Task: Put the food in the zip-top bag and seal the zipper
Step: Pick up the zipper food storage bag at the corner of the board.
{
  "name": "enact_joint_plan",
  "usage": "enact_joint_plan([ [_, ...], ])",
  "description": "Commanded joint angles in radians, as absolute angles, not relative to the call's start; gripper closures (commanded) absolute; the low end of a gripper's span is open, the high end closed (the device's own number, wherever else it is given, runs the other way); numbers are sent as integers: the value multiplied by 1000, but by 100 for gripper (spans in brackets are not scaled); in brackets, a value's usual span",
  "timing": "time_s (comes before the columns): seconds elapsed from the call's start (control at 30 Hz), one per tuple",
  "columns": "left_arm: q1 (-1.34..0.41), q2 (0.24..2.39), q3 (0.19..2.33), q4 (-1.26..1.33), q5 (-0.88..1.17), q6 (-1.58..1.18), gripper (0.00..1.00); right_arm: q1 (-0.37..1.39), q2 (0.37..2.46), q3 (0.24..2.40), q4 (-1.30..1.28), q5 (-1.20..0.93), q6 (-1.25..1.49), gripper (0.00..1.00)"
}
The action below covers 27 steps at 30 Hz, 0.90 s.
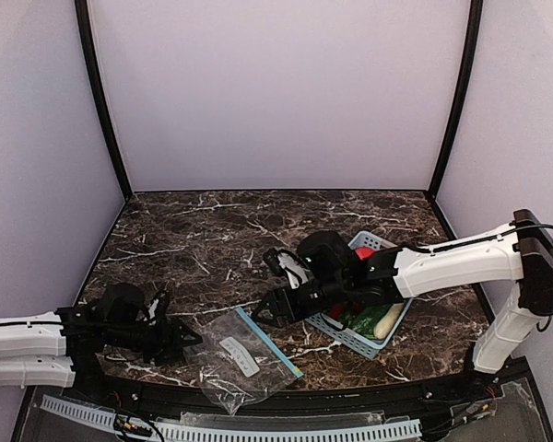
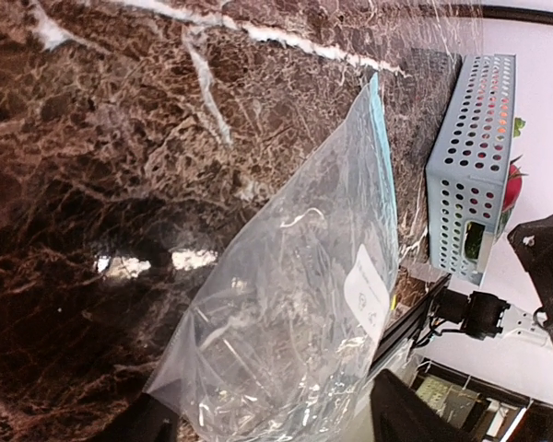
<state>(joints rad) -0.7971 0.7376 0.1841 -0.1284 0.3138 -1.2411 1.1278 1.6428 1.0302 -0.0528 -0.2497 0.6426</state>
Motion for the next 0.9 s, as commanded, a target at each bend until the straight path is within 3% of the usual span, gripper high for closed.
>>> enact_joint_plan([
  [0.0, -805, 793, 166, -30, 333, -1256, 37, 1135, 1637, 1022, -21, -223, 649, 32],
  [0.2, -804, 836, 188, 49, 327, -1219, 82, 1124, 1597, 1005, -7, -219, 663, 30],
  [0.33, -804, 867, 253, 114, 350, -1119, 98, 1102, 1530, 951, 40, -237, 681, 22],
  [0.67, -802, 936, 502, 84, 513, -790, 99, 1006, 1322, 766, 208, -382, 757, 16],
  [0.87, -802, 910, 536, 158, 591, -751, 99, 989, 1269, 668, 345, -443, 813, 17],
])
